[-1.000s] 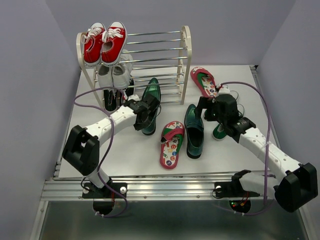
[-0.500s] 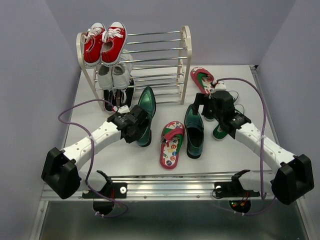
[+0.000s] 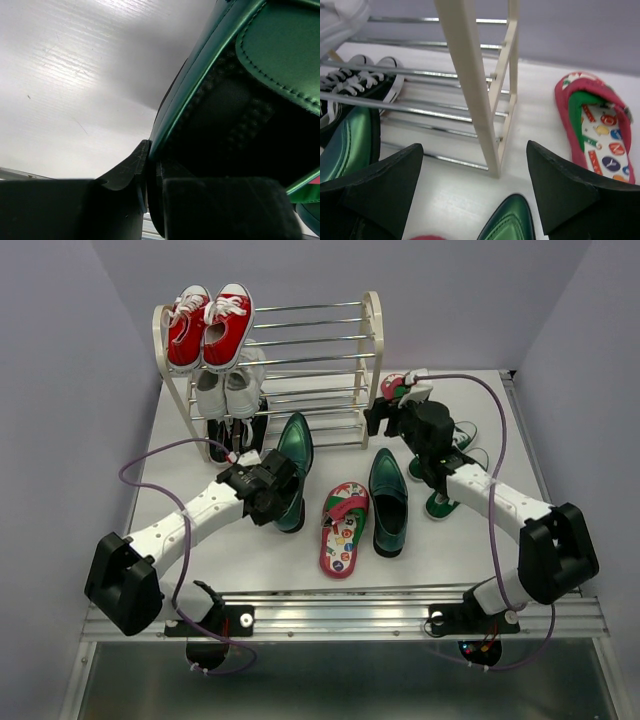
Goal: Place and organize the shoes onto the shoe shelf
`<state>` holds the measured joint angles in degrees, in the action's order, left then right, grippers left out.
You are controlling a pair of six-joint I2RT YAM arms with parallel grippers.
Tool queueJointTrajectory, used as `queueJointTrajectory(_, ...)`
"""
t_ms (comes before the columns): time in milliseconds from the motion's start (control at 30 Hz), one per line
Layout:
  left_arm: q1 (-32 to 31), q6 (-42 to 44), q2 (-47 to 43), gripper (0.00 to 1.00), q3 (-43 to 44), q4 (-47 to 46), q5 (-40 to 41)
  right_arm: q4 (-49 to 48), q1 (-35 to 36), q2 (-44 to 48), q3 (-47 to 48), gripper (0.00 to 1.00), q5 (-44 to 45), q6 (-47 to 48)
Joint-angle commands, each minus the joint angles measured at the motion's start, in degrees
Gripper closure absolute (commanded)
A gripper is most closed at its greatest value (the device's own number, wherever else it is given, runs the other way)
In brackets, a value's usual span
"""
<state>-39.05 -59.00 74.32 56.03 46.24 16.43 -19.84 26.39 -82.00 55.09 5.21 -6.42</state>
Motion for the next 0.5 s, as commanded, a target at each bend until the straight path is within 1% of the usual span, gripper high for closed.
queueJointTrajectory(0, -0.24, -0.68, -0.41, 1.0, 3.03, -4.58, 1.51, -15.22, 0.59, -2.72, 4.67, 0.16, 4.97, 1.23)
queueJointTrajectory(67, -0.24, -0.67, -0.06, 1.0, 4.08, -3.35, 2.03, -18.48, 0.59, -5.17, 6.34, 0.24, 4.72, 1.23)
queueJointTrajectory(133, -0.24, -1.02, 0.64, 1.0, 4.7, -2.12, 2.82, -19.27, 0.59, -6.59, 7.92, 0.26, 3.23, 1.32)
queueJointTrajectory(167, -0.24, -1.46, 0.82, 1.0, 4.96, -1.33, 3.17, -19.28, 0.59, -7.82, 9.32, 0.3, 2.88, 1.06)
queueJointTrajectory(200, -0.24, -1.47, 1.17, 1.0, 5.05, -1.15, 3.26, -19.19, 0.59, -8.35, 9.94, 0.32, 2.7, 1.14)
queueJointTrajectory(267, -0.24, -1.55, 1.52, 1.0, 5.4, -0.89, 3.09, -19.28, 0.59, -9.49, 11.08, 0.42, 3.05, 0.88)
queueJointTrajectory(367, -0.24, -1.99, 1.7, 1.0, 5.93, -1.24, 3.44, -19.28, 0.59, -10.11, 11.7, 0.48, 2.44, 1.14)
queueJointTrajectory(400, -0.15, -2.08, 1.87, 1.0, 6.37, -1.33, 3.44, -19.28, 0.59, -10.29, 11.88, 0.54, 2.17, 1.23)
queueJointTrajectory(467, -0.15, -2.26, 2.14, 1.0, 7.25, -1.33, 3.52, -18.84, 0.59, -10.73, 12.06, 0.62, 1.29, 1.49)
